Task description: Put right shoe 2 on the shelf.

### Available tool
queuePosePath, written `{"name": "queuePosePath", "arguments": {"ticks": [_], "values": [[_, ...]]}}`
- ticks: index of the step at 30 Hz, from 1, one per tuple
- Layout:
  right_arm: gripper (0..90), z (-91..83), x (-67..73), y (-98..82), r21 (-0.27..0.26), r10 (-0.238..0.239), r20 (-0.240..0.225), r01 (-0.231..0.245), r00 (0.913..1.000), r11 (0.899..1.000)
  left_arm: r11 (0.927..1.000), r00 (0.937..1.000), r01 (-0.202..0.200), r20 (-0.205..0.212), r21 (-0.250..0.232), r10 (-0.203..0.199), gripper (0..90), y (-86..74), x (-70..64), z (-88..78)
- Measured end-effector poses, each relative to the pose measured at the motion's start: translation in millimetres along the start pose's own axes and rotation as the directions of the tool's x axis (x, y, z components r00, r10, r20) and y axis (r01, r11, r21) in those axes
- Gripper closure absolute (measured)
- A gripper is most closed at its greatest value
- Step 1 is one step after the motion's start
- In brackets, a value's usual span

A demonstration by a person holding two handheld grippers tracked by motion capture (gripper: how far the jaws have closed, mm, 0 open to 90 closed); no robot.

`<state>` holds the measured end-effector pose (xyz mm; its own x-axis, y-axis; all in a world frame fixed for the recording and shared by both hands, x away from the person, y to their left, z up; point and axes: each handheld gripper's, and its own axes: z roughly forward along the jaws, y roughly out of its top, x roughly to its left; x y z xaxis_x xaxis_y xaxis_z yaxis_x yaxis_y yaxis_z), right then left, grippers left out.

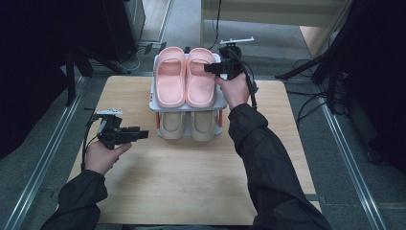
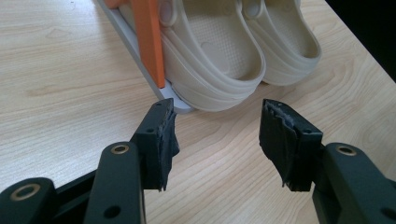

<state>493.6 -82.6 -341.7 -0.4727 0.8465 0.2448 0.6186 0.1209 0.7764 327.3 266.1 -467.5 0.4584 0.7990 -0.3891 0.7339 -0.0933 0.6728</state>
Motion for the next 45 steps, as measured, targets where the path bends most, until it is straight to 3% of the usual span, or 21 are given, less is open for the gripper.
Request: {"name": "queuePosePath", "arguments": {"ticks": [8, 20, 35, 39, 45], "values": [[54.3, -2.9, -6.7, -4.3, 0.020, -0.002, -0.031, 0.002, 0.9995, 1.000, 1.0000, 1.0000, 0.006, 0.002, 0.001, -0.006, 45.5, 0.3, 0.5, 1.4], [53.3, -29.9, -11.7, -18.4, 0.007, -0.039, -0.071, 0.039, 0.9967, 0.999, 0.9999, 1.0000, -0.004, -0.002, 0.011, 0.004, 44.9, 0.4, -1.3, 2.9], [54.0, -66.9, -28.3, -57.8, -0.010, -0.094, -0.139, 0.093, 0.9859, 0.996, 0.9997, 0.9999, -0.011, -0.010, 0.024, 0.011, 43.5, -0.2, -2.2, 5.5], [52.9, -72.3, -27.9, -73.0, -0.007, -0.148, -0.120, 0.148, 0.9817, 0.989, 0.9993, 0.9994, -0.029, -0.017, 0.025, 0.030, 45.0, -0.6, -3.1, 6.0], [52.2, -77.6, -27.4, -94.0, -0.018, -0.179, -0.123, 0.178, 0.9761, 0.984, 0.9990, 0.9992, -0.036, -0.015, 0.026, 0.036, 44.4, -0.9, -4.9, 7.0]]}}
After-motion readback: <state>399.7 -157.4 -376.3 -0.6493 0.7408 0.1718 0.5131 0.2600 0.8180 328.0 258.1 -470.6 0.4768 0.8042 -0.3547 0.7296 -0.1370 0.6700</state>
